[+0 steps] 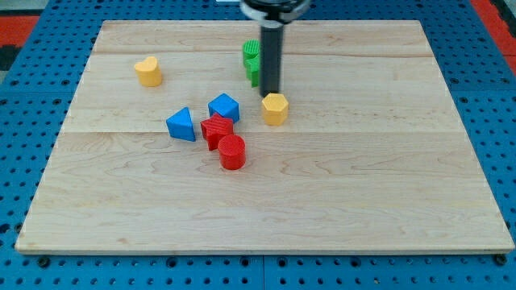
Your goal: Place the yellow hexagon to the right of the red star
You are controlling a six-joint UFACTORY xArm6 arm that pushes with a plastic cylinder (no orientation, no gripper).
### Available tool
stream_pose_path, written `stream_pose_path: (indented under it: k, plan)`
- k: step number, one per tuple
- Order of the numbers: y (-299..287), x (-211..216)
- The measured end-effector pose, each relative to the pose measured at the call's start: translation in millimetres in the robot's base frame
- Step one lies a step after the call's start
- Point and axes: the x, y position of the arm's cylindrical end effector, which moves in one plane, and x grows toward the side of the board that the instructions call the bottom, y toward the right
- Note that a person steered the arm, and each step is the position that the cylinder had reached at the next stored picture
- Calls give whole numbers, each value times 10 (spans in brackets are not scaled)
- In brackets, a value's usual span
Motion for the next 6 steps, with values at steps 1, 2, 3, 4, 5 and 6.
stream_pose_path:
  k: [1, 2, 3, 4, 5, 6]
  plan:
    - [-263, 15]
    - [111, 456]
    - [565, 589]
    - [1268, 721]
    - [1543, 721]
    - [995, 415]
